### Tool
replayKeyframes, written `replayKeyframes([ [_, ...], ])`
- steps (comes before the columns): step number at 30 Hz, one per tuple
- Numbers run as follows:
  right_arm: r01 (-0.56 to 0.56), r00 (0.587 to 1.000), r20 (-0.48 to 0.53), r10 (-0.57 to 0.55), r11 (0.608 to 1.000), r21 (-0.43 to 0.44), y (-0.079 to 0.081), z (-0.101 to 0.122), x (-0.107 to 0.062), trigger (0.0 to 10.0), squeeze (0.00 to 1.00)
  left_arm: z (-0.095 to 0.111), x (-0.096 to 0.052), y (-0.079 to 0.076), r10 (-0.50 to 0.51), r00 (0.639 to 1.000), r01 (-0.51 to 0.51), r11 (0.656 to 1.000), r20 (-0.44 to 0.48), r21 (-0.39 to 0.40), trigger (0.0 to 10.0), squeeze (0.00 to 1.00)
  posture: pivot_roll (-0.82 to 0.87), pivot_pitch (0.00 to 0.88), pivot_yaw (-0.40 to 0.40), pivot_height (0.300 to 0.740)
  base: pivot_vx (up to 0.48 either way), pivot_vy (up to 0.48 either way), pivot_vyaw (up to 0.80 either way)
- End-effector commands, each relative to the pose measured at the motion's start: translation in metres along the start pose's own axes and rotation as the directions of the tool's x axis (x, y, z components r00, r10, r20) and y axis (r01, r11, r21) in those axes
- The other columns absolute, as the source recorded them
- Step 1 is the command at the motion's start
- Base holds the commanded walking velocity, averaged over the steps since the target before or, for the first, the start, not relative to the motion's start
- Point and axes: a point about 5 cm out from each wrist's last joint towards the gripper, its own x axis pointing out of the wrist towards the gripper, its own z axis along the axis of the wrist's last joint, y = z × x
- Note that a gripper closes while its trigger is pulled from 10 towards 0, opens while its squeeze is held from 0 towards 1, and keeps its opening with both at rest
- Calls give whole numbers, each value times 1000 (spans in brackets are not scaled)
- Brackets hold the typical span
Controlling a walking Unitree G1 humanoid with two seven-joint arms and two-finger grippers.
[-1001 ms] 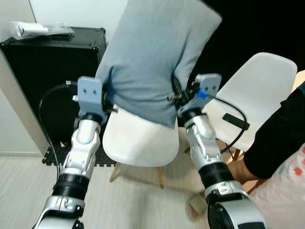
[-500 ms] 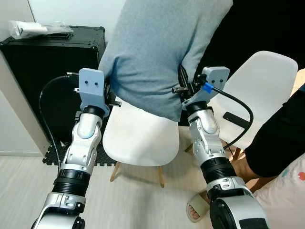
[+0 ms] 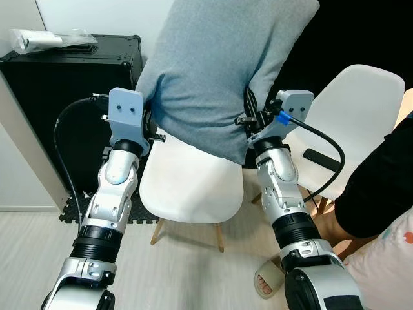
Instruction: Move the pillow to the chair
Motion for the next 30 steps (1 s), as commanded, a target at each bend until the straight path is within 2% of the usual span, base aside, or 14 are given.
replayKeyframes([
  [1, 123, 989, 78, -122, 992, -10, -28, 15, -4, 10000, 0, 7, 3, 19, 84, 996, -85, 996, 29, 16, 10000, 0, -1, 60, -30, 740, 0, 0, 0],
  [30, 109, 992, 70, -109, 994, 2, -23, 12, -3, 10000, 0, 0, -3, 24, 125, 992, -125, 992, -2, 10, 10000, 0, 3, 63, -54, 740, 0, 0, 0],
])
